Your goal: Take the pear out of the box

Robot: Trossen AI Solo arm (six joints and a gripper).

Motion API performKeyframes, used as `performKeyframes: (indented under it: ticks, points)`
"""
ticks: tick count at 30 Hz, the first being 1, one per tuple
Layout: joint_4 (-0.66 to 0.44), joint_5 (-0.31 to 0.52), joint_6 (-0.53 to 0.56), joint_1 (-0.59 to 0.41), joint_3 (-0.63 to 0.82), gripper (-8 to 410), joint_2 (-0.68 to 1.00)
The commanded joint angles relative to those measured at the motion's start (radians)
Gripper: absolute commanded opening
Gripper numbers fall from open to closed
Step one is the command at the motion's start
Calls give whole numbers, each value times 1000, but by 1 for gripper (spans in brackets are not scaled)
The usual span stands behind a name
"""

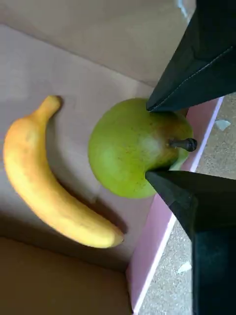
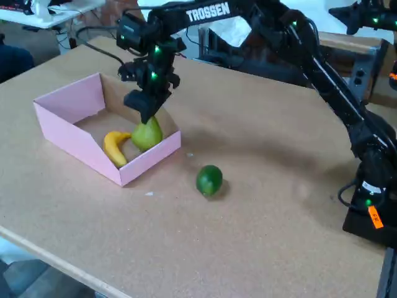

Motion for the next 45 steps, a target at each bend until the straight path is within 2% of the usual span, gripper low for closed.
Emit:
performKeyframes:
  ticks: [1, 15, 26, 31, 38, 41, 45]
  points:
    - [-17, 19, -2, 0, 1, 29, -33]
    - [-257, 48, 6, 19, 133, 29, -39]
    - [-360, 57, 43, 59, 158, 29, -49]
    - [-403, 124, 59, 84, 158, 29, -76]
    - [-486, 134, 105, 100, 155, 29, -95]
    - [-488, 134, 108, 110, 135, 29, -109]
    - [-427, 134, 124, 121, 31, 29, -171]
